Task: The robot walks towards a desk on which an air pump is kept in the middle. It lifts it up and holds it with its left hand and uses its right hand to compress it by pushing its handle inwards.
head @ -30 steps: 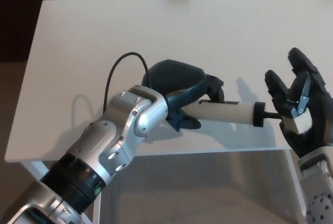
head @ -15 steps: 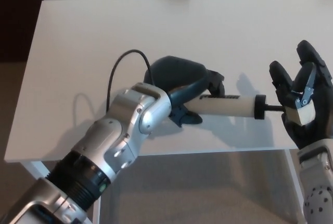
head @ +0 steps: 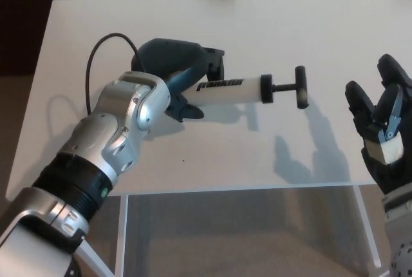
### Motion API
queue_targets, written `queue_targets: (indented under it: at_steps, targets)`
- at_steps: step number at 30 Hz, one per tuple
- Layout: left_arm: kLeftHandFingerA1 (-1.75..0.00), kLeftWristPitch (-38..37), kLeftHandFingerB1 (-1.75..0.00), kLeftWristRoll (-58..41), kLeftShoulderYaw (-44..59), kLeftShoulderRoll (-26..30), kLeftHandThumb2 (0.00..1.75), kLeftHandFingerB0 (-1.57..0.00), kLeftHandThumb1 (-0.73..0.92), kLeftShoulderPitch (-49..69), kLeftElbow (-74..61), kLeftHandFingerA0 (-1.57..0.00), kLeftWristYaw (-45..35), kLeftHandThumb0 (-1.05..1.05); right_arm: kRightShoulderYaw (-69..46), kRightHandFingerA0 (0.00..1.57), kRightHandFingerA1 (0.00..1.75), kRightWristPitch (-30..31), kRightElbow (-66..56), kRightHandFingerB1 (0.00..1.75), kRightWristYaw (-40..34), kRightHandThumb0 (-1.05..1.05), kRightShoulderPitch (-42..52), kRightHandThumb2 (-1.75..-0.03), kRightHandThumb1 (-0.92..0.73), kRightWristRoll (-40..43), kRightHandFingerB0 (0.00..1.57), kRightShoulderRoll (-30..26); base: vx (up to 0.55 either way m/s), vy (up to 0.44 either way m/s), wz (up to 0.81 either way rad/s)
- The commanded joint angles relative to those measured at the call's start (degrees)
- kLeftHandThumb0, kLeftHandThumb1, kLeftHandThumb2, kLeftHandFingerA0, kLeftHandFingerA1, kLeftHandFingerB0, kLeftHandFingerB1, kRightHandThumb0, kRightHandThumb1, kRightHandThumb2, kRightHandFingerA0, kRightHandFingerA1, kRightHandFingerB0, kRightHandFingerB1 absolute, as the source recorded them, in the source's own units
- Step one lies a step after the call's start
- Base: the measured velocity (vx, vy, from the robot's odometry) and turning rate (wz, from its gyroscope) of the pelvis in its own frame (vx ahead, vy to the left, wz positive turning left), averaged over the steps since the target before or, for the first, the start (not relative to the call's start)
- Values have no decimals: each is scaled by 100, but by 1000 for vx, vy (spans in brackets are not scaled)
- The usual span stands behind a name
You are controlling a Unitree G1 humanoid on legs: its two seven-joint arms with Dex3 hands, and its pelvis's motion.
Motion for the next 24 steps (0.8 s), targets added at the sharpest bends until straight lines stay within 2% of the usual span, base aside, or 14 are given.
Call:
queue_targets:
  at_steps: [1,4,5,9,10,11,12,14,15,18,19,24]
  targets:
    - [-153,-84,-51,41,-152,-177,60,-72,62,-180,289,-71,362,-24,31,9,32,-80,-366,21,104,-90,221,-111,-76,92,9,-67,0,0,0]
    - [-157,102,-55,-41,-162,-355,60,-71,67,-262,415,-67,229,-24,22,9,30,-32,-548,21,123,-89,303,-110,-75,199,9,-45,0,0,0]
    - [-156,122,-49,-49,-168,-378,63,-69,69,-268,418,-72,212,-28,24,9,30,-25,-581,21,123,-89,321,-110,-76,204,8,-46,0,0,0]
    - [-152,64,-48,-4,-240,-479,64,-68,74,-297,479,-76,324,-25,74,9,32,-51,-757,21,111,-89,402,-110,-76,162,9,-41,0,0,0]
    - [-115,-111,-44,-186,-157,-517,61,-56,72,-269,518,-79,280,-30,94,9,32,-60,-820,22,108,-88,428,-110,-76,144,9,-45,0,0,0]
    - [-115,-239,-44,-327,-91,-540,61,-56,72,-246,544,-79,241,-30,106,9,32,-61,-859,22,105,-88,444,-110,-76,134,9,-49,0,0,0]
    - [-11,129,-12,-265,-223,-595,94,0,59,-351,557,0,-372,-85,131,9,31,-96,-934,21,119,-88,472,-110,-77,99,8,-74,0,0,0]
    - [-11,267,-12,-208,-278,-605,94,0,59,-390,558,0,-533,-85,137,9,31,-103,-948,21,122,-88,477,-110,-77,93,8,-80,0,0,0]
    - [0,396,0,-155,-328,-623,93,0,58,-388,537,0,-610,-97,154,8,28,-145,-961,19,153,-88,495,-111,-78,74,7,-93,0,0,0]
    - [-1,582,0,-129,-358,-670,94,0,59,-386,499,0,-667,-99,161,8,30,-249,-1010,20,199,-89,538,-111,-77,17,8,-138,0,0,0]
    - [0,617,0,-135,-339,-654,91,0,56,-385,469,0,-647,-97,157,11,27,-304,-1052,22,180,-84,555,-69,-90,-34,8,-156,0,0,0]
    - [0,682,0,-379,-47,-532,91,0,54,-352,219,0,-610,-96,146,10,26,-334,-1416,22,140,-84,661,-70,-92,-68,9,-253,0,0,0]
